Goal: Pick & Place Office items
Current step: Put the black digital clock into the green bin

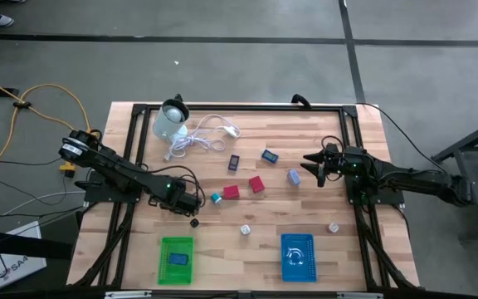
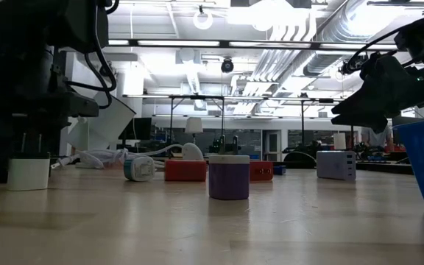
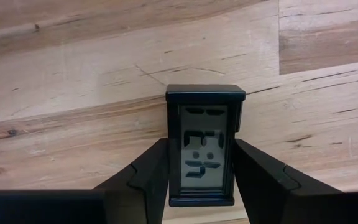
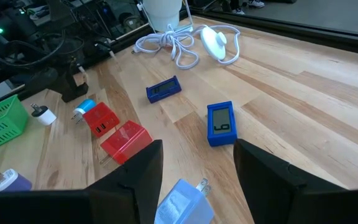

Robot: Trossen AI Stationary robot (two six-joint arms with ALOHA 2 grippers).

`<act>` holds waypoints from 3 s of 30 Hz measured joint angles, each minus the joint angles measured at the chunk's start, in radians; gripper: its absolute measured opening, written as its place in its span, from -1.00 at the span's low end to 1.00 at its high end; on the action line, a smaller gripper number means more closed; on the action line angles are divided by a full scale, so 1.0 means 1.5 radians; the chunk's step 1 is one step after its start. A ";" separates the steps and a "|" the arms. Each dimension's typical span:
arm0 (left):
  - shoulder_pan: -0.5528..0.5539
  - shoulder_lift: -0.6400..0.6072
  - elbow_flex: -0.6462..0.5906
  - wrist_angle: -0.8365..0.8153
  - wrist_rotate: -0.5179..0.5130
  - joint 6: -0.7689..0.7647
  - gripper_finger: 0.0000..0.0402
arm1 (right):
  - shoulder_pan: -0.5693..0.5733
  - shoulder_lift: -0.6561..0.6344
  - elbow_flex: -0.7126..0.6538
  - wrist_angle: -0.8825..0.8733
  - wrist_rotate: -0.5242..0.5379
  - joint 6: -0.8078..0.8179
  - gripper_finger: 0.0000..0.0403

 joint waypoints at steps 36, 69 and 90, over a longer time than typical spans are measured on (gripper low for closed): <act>0.000 -0.203 -0.001 -0.097 -0.053 0.072 -0.26 | 0.000 0.000 0.000 0.000 0.000 0.000 -0.09; 0.000 -0.240 -0.001 -0.046 -0.106 0.290 -0.25 | 0.000 0.000 0.000 0.000 0.000 0.000 -0.09; 0.000 -0.240 0.000 0.039 -0.106 0.730 -0.25 | 0.000 0.000 0.000 0.000 0.000 0.000 -0.09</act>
